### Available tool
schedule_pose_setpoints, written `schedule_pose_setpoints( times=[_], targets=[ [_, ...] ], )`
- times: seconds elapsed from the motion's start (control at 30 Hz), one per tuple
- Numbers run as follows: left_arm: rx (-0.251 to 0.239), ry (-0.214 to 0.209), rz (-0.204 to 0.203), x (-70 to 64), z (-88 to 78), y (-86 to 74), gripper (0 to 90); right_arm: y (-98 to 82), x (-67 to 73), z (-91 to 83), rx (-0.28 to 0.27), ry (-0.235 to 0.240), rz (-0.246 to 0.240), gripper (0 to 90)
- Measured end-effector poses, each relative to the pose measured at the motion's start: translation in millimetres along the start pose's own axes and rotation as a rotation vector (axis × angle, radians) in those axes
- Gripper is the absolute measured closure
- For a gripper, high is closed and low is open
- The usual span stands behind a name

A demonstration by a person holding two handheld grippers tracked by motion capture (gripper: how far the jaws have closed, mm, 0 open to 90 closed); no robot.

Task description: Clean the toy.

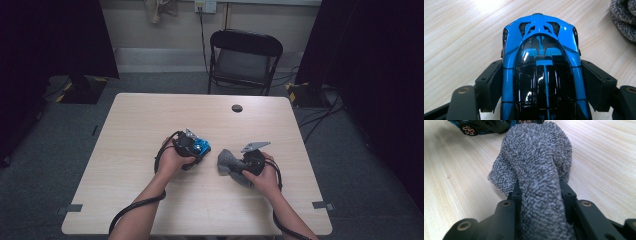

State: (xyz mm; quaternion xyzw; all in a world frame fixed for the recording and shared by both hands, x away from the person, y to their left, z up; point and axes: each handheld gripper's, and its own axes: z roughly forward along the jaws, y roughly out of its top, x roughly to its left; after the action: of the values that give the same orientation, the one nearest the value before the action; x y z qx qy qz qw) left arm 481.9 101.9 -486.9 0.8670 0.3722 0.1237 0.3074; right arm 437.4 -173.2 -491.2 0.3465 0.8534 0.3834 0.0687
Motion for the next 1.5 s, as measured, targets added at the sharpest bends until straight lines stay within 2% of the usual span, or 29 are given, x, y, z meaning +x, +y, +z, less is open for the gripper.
schedule_pose_setpoints(
  times=[0.1, 0.2, 0.33, 0.43, 0.67, 0.8, 0.87, 1.0, 1.13, 1.33, 1.5],
  targets=[
    [-0.006, 0.005, 0.003, -0.4, -0.3, -0.5, 25.8, 0.0, -0.1, 0.1, -0.001, 0.000, 0.002, 66.1],
    [-0.011, -0.002, 0.025, -1.1, -1.9, -1.7, 25.9, -0.5, -0.7, 0.2, -0.006, 0.003, 0.008, 66.1],
    [-0.014, -0.014, 0.029, -1.2, -4.5, -2.8, 26.2, 0.3, -0.9, 0.8, -0.006, 0.000, 0.006, 66.1],
    [-0.016, -0.026, 0.016, -1.9, -6.0, -3.6, 26.2, 0.5, -1.0, 1.0, -0.006, 0.001, 0.009, 66.1],
    [-0.023, -0.040, 0.024, 0.5, -21.1, 0.8, 27.1, 1.1, -0.7, 1.6, -0.006, -0.006, 0.015, 66.2],
    [-0.024, -0.040, 0.034, 0.9, -25.5, 1.1, 27.1, 2.3, -0.4, 2.4, -0.004, -0.012, 0.017, 66.3],
    [-0.028, -0.056, 0.019, 0.5, -27.4, 0.7, 27.2, 2.1, -0.3, 2.6, -0.007, -0.014, 0.021, 66.4],
    [-0.027, -0.050, 0.035, 1.1, -30.8, 1.7, 27.1, 2.5, -0.5, 3.1, -0.010, -0.017, 0.024, 66.4],
    [-0.023, -0.039, 0.037, 1.6, -27.3, 1.4, 27.2, 3.4, -0.7, 3.5, -0.006, -0.017, 0.027, 66.3],
    [-0.021, -0.046, 0.020, 0.5, -14.7, -3.6, 27.0, 2.4, -1.3, 3.6, -0.015, -0.013, 0.033, 66.2],
    [-0.017, -0.037, 0.017, 0.7, -13.7, -3.1, 27.0, 2.3, -1.8, 3.7, -0.017, -0.012, 0.036, 66.0]
  ],
)
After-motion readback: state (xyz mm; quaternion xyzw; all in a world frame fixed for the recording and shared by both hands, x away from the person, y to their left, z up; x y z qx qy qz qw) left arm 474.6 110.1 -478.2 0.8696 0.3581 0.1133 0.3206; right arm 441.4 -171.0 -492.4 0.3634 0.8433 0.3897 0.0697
